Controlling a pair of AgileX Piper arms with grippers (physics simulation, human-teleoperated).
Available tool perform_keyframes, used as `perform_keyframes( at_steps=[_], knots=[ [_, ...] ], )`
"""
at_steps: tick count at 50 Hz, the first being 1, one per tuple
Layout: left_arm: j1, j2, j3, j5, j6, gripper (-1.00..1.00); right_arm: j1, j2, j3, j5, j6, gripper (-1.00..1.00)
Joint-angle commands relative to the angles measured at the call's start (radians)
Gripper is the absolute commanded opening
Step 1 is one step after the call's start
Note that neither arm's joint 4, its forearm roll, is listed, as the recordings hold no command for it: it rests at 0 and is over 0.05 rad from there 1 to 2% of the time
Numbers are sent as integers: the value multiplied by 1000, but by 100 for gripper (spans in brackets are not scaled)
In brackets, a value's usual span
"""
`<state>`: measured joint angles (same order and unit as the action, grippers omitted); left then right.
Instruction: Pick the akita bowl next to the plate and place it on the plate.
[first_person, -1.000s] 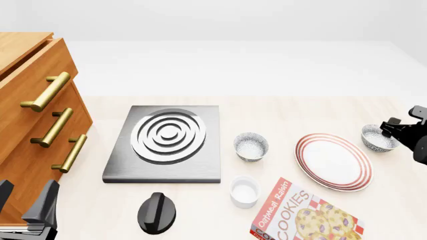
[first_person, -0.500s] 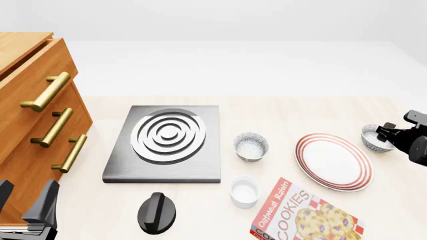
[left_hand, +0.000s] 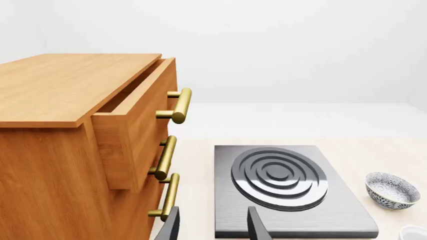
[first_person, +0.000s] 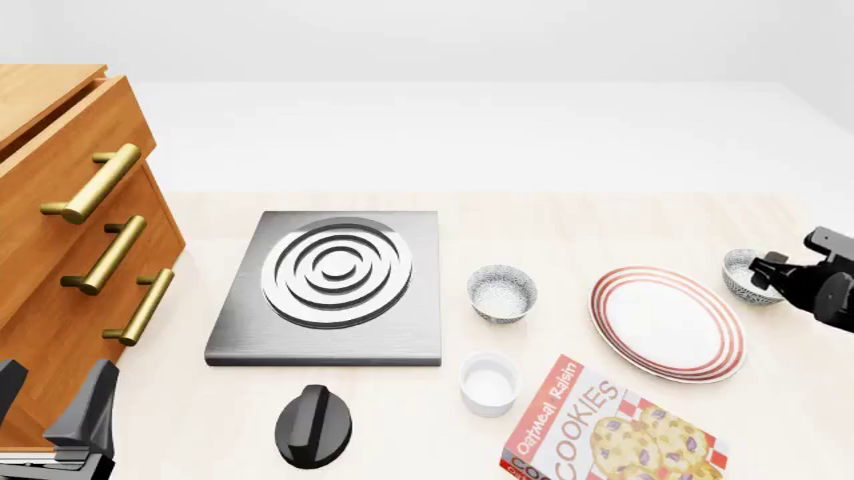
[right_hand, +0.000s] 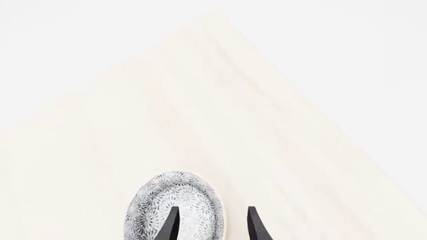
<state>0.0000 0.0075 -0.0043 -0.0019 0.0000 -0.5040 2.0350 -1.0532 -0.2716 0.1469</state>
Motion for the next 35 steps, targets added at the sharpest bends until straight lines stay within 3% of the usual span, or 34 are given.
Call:
perform_keyframes(
  at_steps=[1,34,35],
  knots=[
    [0,0,0,0,0,100,-10,38,-37,30,16,100],
    [0,0,0,0,0,100,-32,83,-56,45,7,100],
    [0,0,0,0,0,100,-32,82,-55,45,7,-100]
  ],
)
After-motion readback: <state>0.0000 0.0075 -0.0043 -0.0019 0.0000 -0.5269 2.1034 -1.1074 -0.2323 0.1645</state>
